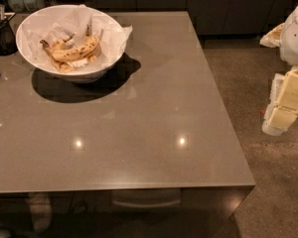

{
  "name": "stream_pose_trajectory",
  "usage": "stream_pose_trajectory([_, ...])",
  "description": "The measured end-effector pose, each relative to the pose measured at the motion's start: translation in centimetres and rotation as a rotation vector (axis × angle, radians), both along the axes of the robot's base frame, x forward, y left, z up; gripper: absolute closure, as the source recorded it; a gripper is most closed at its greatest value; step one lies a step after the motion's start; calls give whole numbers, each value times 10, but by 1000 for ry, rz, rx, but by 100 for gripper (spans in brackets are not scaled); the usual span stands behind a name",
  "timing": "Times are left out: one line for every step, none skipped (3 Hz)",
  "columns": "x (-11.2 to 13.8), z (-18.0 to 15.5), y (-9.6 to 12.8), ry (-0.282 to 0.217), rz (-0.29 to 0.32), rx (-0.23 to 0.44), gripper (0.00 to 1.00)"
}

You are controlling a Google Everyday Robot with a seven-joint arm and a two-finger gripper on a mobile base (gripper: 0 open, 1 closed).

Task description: Pick banana from white bowl

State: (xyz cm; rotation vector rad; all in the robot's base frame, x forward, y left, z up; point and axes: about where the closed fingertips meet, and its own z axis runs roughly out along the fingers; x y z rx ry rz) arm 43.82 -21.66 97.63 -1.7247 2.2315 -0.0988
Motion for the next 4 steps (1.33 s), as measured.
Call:
stream_pose_trajectory([0, 0, 0, -1, 1, 0, 0])
stream_pose_trajectory([12, 11, 13, 8, 47, -9, 0])
stream_pose_trajectory([26, 20, 41, 26, 110, -52, 0])
stream_pose_trajectory([49, 20, 91, 36, 190, -95, 0])
